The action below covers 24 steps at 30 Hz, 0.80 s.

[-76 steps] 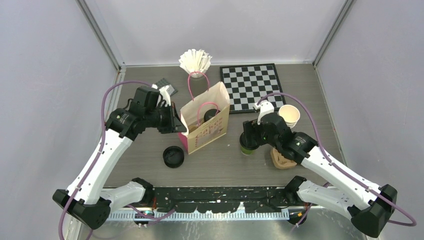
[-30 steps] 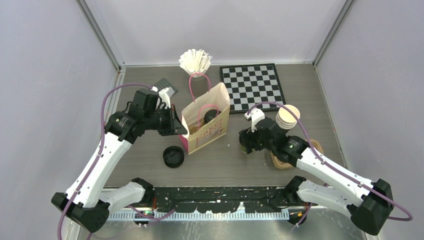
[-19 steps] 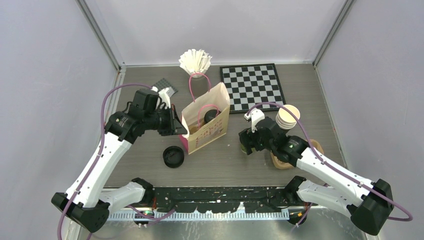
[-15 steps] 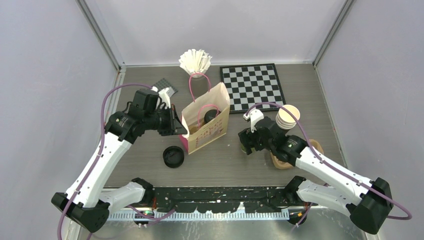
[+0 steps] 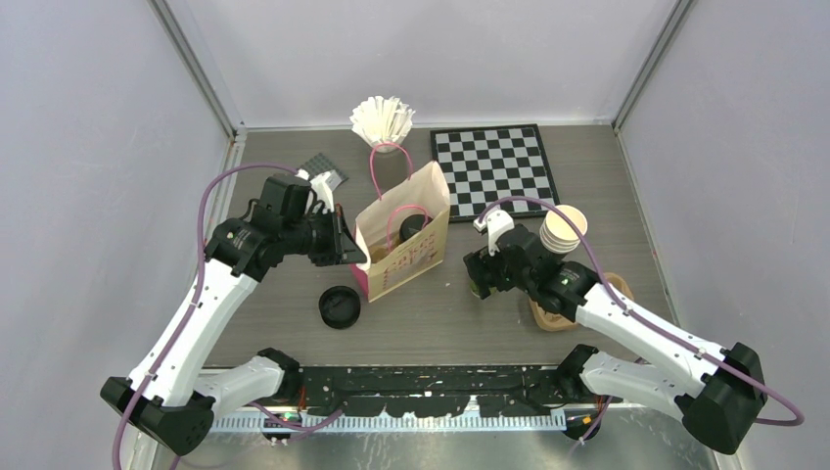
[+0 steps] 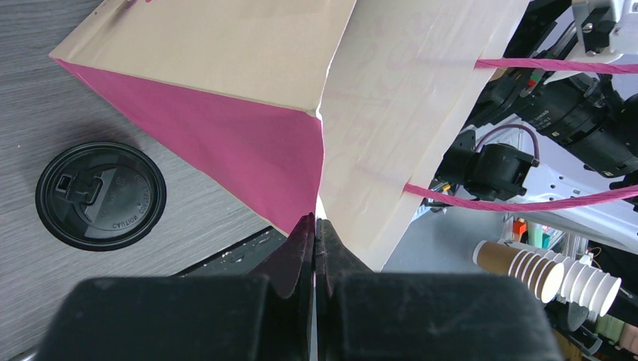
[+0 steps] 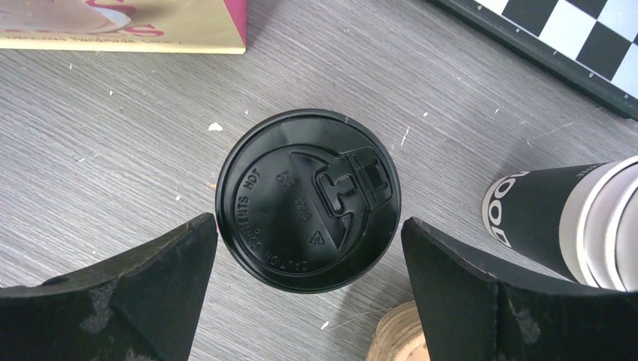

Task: Pack the takeout coffee

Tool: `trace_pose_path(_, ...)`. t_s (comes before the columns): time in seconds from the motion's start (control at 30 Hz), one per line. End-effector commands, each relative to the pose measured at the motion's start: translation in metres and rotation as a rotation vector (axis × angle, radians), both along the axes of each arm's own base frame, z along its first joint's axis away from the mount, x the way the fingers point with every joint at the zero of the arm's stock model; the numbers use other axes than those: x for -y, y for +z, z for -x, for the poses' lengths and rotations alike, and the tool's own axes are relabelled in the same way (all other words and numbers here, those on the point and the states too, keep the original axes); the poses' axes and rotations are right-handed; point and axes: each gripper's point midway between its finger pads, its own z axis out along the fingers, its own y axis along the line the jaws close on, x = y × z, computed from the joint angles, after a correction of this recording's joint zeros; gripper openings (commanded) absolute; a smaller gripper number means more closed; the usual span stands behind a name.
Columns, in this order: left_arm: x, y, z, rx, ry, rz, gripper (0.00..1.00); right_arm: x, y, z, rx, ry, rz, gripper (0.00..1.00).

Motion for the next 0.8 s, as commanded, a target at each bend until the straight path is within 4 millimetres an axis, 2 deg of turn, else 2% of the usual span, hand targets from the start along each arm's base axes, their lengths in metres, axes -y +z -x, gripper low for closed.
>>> trace_pose_path(0.0, -0.003, 0.000, 0.001, 0.007, 0.002, -0.009, 0.00, -0.010, 0.038, -0.014, 0.096, -0.014, -0.071, 0.97)
trace_pose_path(0.1, -0.003, -0.001, 0.001, 0.005, 0.000, -0.009, 0.00, -0.010, 0.039, -0.016, 0.102, -0.014, -0.066, 0.97)
trace_pose_path(0.77, -0.004, 0.001, 0.001, 0.009, 0.002, -0.015, 0.00, -0.007, 0.007, -0.014, 0.056, -0.004, -0.001, 0.89)
